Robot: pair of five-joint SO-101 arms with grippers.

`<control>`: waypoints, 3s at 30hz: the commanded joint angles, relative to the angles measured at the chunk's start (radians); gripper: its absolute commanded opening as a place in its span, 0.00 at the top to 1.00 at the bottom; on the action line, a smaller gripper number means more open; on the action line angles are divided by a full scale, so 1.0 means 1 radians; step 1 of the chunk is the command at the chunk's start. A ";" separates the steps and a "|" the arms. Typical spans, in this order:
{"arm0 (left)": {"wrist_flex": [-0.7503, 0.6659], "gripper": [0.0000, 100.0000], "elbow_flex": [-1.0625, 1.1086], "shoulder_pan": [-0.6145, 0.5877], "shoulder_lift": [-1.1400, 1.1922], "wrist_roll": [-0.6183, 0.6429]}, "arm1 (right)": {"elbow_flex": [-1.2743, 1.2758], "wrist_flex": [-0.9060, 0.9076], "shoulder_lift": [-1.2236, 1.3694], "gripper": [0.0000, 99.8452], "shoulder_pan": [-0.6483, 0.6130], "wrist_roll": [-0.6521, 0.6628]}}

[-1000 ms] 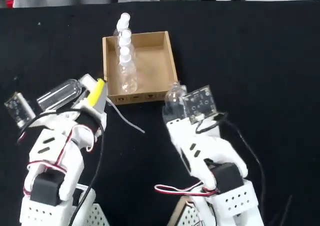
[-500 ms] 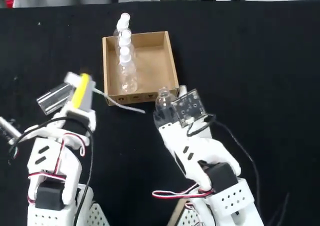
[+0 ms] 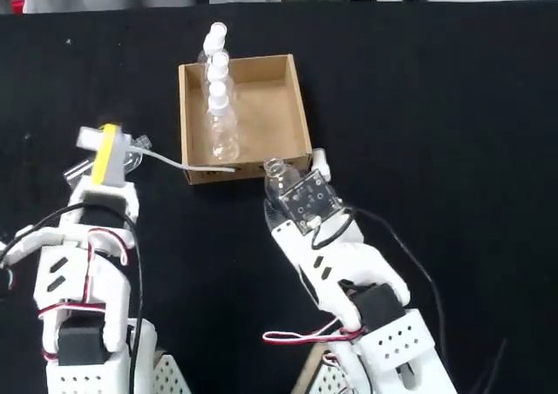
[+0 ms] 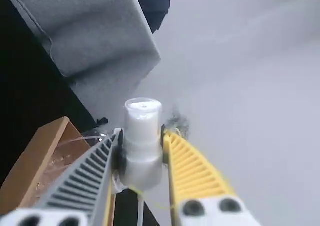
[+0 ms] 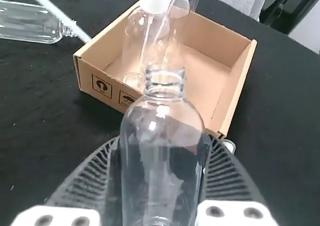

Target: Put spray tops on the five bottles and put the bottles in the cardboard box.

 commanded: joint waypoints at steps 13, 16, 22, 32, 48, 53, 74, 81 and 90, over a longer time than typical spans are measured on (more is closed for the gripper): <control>-0.029 0.97 -0.018 -0.058 -0.006 0.044 | 0.012 -0.089 -0.028 0.88 -0.023 0.092; -0.029 0.97 -0.018 -0.053 -0.006 0.041 | 0.013 -0.087 -0.028 0.88 -0.023 0.161; -0.029 0.97 -0.016 -0.051 -0.005 0.040 | 0.038 -0.107 -0.028 0.88 -0.064 0.184; -0.031 0.97 -0.001 -0.050 -0.005 0.038 | 0.108 -0.213 -0.028 0.88 -0.117 0.258; -0.029 0.97 0.018 0.005 -0.006 -0.044 | 0.143 -0.253 -0.028 0.88 -0.181 0.304; -0.029 0.97 0.025 0.005 -0.006 -0.044 | 0.143 -0.255 -0.028 0.88 -0.209 0.304; -0.023 0.97 0.019 -0.024 -0.008 -0.044 | 0.177 -0.333 -0.028 0.88 -0.204 0.295; -0.023 0.97 0.015 -0.030 -0.008 -0.040 | 0.177 -0.338 -0.028 0.88 -0.203 0.295; -0.014 0.97 -0.025 -0.033 -0.008 -0.038 | 0.179 -0.338 -0.028 0.88 -0.203 0.295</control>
